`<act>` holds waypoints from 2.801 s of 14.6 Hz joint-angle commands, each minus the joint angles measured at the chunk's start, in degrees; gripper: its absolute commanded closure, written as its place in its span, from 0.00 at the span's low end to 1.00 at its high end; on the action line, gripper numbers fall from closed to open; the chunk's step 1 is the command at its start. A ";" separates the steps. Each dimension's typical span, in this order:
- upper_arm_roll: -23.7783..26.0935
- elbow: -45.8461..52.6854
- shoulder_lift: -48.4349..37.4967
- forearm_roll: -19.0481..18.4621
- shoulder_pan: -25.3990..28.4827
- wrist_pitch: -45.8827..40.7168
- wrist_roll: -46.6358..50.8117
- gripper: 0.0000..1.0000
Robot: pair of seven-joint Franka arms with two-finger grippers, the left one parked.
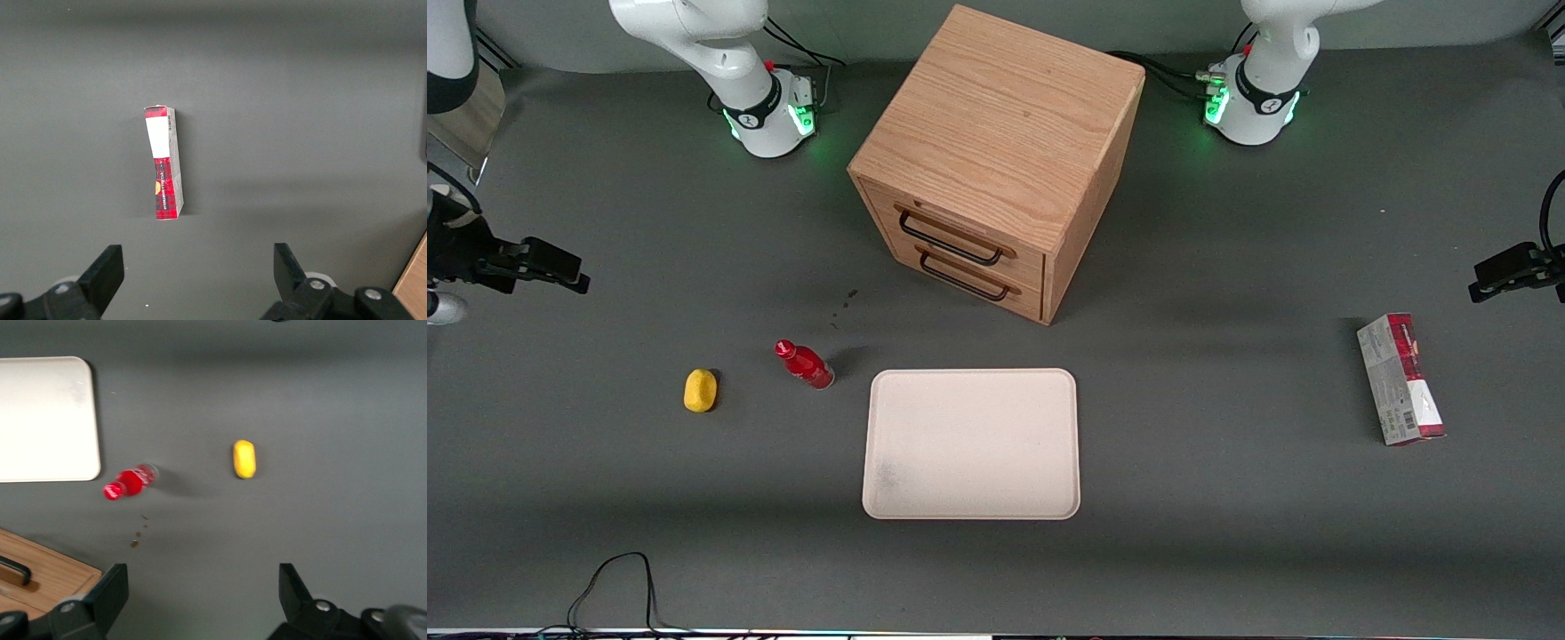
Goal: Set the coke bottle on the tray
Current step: 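Move the open right gripper down over the red Coca-Cola bottle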
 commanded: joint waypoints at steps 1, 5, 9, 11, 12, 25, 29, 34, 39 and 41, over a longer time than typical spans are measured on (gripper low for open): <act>-0.11 -1.38 -0.38 1.51 5.24 1.66 7.20 0.00; -0.11 -4.18 0.94 1.60 11.93 6.22 13.10 0.00; -0.46 -9.80 -0.81 1.51 13.43 9.13 13.99 0.00; -0.55 -15.67 -3.61 1.51 13.52 13.15 13.99 0.00; -0.55 -18.67 -4.50 1.51 13.52 15.79 13.91 0.00; -0.37 -28.45 6.12 1.51 15.45 39.53 14.34 0.00; -0.37 -28.80 8.94 1.51 15.54 42.70 14.34 0.00; -0.37 -31.78 8.76 1.51 15.54 44.72 14.34 0.00; -0.37 -32.41 8.85 1.43 15.54 45.43 14.17 0.00; -0.37 -32.06 8.76 1.42 15.54 45.34 14.17 0.00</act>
